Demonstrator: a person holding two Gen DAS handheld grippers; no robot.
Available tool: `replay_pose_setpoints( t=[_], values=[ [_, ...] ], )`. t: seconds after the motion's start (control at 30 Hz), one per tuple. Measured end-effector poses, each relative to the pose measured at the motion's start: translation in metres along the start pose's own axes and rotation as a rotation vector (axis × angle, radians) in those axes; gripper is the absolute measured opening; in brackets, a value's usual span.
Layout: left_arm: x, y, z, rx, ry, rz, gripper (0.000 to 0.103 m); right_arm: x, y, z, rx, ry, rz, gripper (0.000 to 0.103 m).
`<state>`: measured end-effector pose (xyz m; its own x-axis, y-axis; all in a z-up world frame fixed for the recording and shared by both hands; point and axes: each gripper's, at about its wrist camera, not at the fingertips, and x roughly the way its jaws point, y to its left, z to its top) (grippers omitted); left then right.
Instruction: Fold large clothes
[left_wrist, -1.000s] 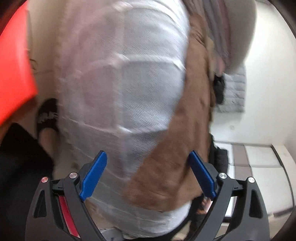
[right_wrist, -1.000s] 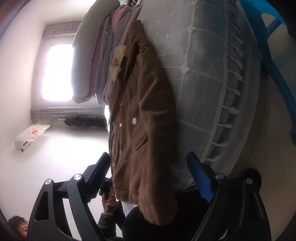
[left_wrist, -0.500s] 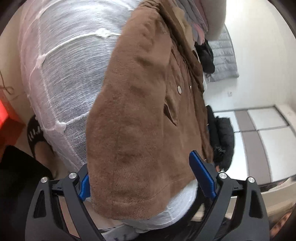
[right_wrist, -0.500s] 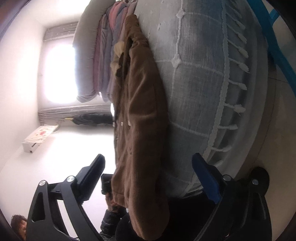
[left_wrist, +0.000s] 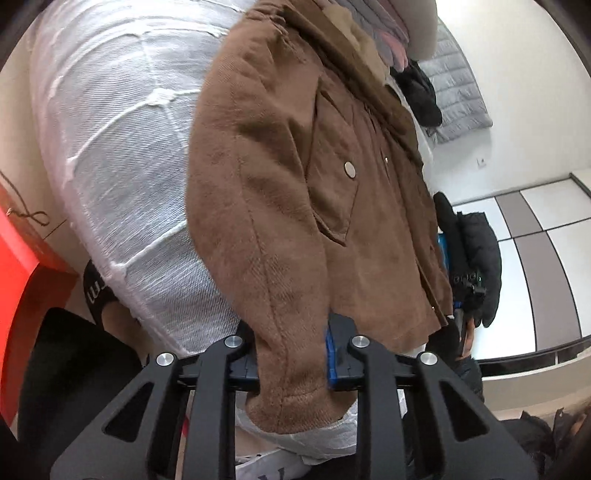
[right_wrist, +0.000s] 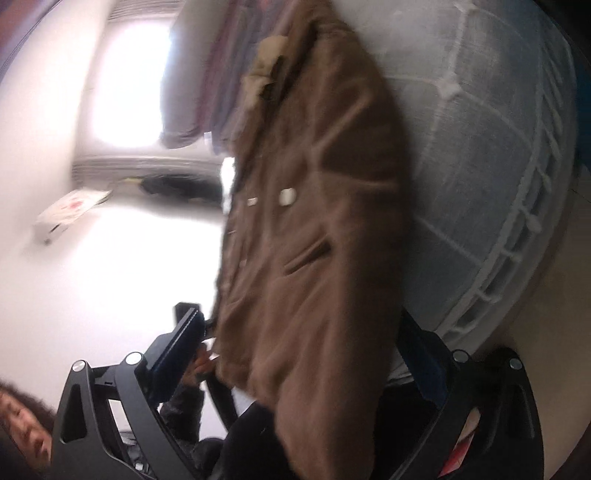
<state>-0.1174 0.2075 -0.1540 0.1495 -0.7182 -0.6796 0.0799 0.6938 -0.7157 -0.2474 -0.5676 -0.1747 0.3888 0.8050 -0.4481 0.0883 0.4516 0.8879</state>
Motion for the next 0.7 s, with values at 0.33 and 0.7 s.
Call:
replay_pose_setpoints(
  t=[0.33, 0.7],
  values=[
    [0.008, 0.015, 0.002, -0.063, 0.051, -0.072, 0.026, -0.001, 0.005, -0.009, -0.019, -0.055, -0.119, 0.017],
    [-0.036, -0.073, -0.001, 0.056, -0.141, -0.072, 0.011, -0.010, 0.078, -0.016, -0.069, -0.214, 0.170, 0.009]
  ],
)
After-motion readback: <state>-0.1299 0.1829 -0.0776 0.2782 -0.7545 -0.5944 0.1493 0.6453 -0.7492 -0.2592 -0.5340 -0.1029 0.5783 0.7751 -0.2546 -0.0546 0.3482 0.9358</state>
